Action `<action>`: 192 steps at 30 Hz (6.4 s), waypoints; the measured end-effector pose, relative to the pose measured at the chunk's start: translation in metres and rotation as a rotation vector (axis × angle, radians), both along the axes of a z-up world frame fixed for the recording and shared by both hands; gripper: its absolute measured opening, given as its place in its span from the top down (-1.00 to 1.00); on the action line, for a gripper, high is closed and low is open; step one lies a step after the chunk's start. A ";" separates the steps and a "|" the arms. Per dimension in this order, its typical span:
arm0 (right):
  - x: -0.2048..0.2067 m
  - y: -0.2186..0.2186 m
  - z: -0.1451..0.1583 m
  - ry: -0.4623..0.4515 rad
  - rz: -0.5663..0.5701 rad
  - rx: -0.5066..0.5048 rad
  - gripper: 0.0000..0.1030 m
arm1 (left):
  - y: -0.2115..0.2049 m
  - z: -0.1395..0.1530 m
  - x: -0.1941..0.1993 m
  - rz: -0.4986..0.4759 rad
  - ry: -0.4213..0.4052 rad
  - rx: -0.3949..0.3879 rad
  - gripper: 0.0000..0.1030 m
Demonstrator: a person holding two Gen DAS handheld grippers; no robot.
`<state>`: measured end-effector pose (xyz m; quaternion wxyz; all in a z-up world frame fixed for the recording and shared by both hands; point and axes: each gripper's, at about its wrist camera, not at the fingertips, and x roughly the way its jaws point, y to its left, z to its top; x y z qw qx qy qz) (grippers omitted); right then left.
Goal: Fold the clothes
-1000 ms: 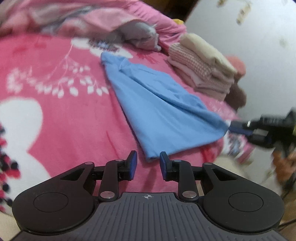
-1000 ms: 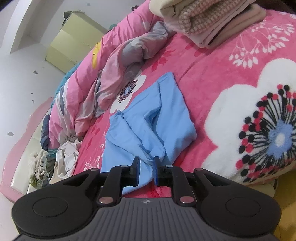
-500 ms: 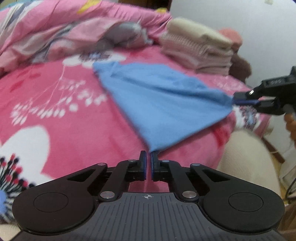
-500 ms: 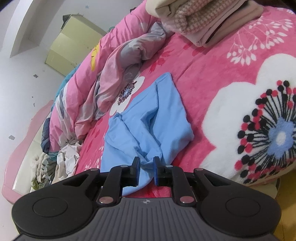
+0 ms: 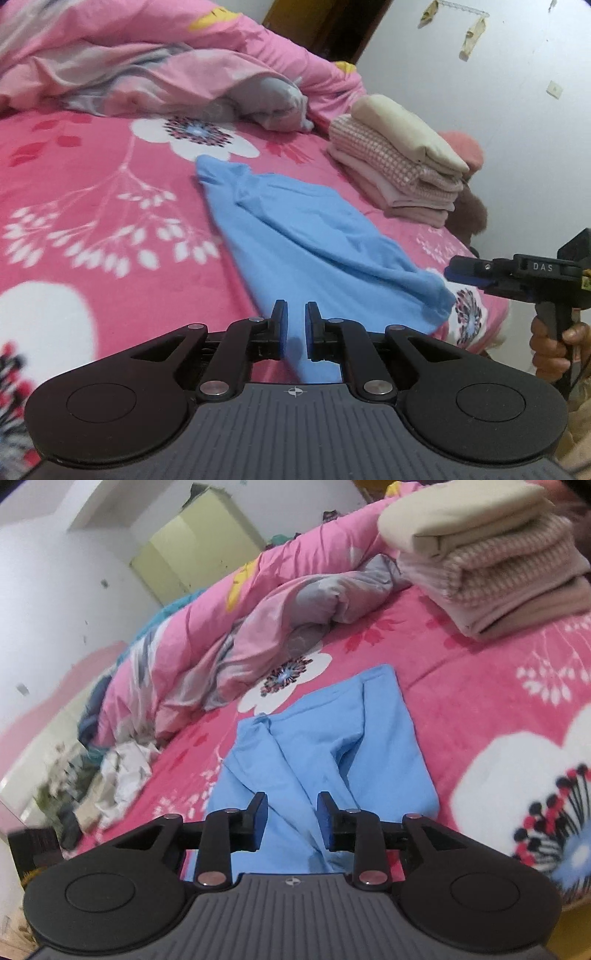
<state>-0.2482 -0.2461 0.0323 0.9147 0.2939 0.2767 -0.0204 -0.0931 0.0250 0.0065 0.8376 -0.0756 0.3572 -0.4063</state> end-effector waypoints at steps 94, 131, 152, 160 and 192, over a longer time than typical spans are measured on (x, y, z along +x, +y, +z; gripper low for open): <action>-0.048 -0.065 -0.056 0.063 -0.112 0.000 0.93 | -0.048 -0.015 0.029 0.110 0.016 0.091 0.45; -0.012 -0.028 -0.037 -0.014 0.097 0.010 0.91 | -0.043 -0.019 0.029 0.092 0.009 0.063 0.44; -0.039 -0.059 -0.032 -0.103 -0.050 0.033 0.93 | -0.052 -0.010 0.025 0.056 -0.021 0.095 0.44; -0.042 -0.067 -0.044 -0.077 -0.084 0.027 0.93 | -0.053 -0.012 0.025 0.060 -0.021 0.109 0.38; -0.037 -0.099 -0.087 -0.041 -0.123 0.316 0.93 | -0.074 -0.020 -0.097 -0.211 -0.545 0.536 0.36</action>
